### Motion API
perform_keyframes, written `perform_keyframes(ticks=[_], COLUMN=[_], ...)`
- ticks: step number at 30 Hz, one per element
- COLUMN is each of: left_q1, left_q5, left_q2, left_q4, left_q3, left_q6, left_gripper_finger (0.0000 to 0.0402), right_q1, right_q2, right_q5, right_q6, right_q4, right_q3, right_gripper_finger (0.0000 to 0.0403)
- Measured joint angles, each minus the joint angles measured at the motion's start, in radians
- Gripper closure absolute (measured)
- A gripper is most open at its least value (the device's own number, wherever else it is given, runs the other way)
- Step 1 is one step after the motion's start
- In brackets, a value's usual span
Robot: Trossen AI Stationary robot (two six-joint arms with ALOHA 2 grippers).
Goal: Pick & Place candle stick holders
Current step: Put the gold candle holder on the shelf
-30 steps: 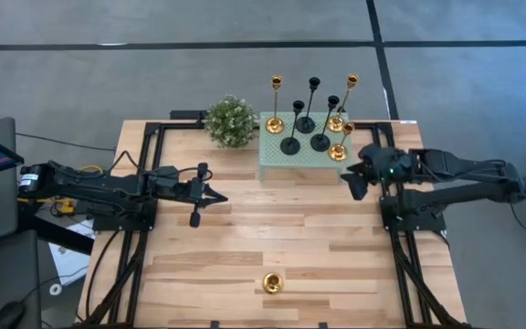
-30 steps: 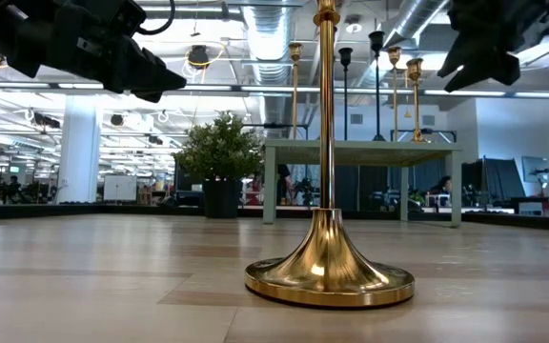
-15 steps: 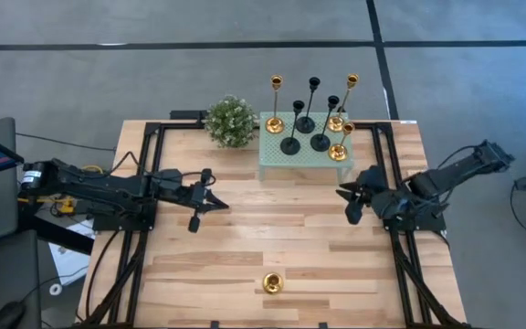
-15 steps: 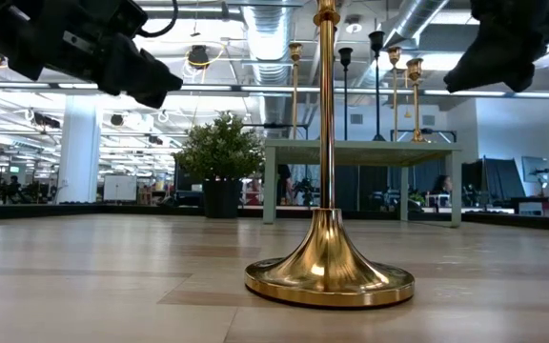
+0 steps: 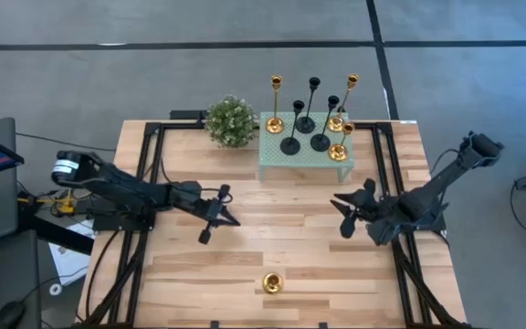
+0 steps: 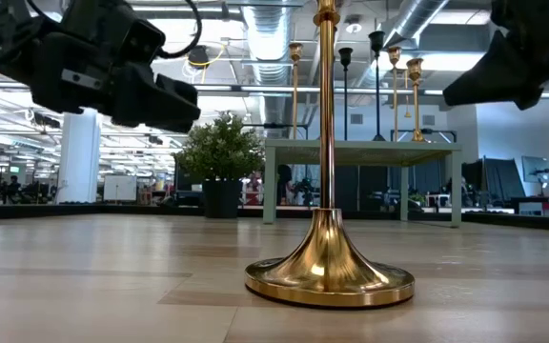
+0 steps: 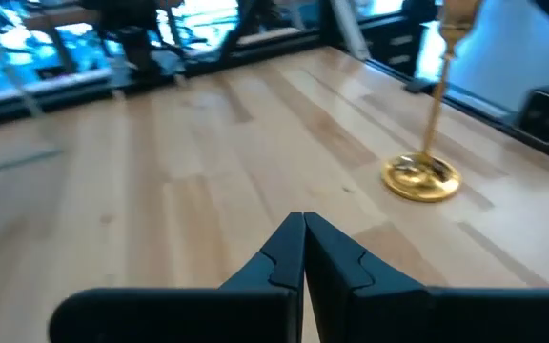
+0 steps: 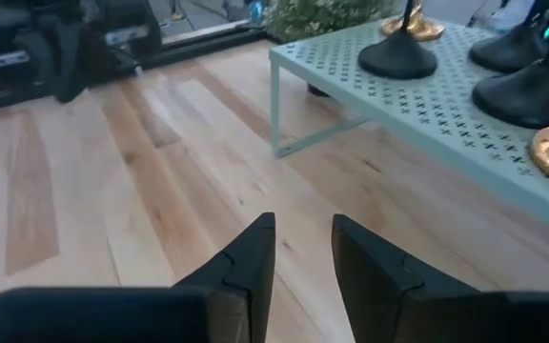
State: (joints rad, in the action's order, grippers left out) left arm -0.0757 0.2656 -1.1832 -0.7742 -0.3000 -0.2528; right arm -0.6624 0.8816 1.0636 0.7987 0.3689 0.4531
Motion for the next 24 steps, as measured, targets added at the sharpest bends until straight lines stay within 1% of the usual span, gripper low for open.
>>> perform_keyframes(ticks=[4,8,13,18,24], left_q1=[-0.002,-0.017,-0.038,-0.045,-0.049], left_q5=[0.064,0.072,0.073,0.073,0.079], left_q2=[-0.05,-0.079,-0.109,-0.183,-0.344], left_q4=[-0.065,-0.121,-0.154,-0.159,-0.169], left_q3=[0.0,0.0,0.0,-0.02,-0.131], left_q6=[0.029,0.032,0.01,-0.005,0.015], left_gripper_finger=[0.0394,0.0394,0.0385,0.0342,0.0269], right_q1=[-0.036,-0.051,-0.05,-0.05,-0.05], right_q2=[0.048,0.078,0.079,0.079,0.079], right_q5=[0.08,0.132,0.157,0.23,0.237], right_q6=[0.034,0.034,0.024,0.002,0.003], right_q4=[-0.004,-0.029,-0.037,-0.035,-0.035], right_q3=[-0.005,-0.005,-0.005,-0.005,-0.005], right_gripper_finger=[0.0305,0.0305,0.0305,0.0305,0.0305])
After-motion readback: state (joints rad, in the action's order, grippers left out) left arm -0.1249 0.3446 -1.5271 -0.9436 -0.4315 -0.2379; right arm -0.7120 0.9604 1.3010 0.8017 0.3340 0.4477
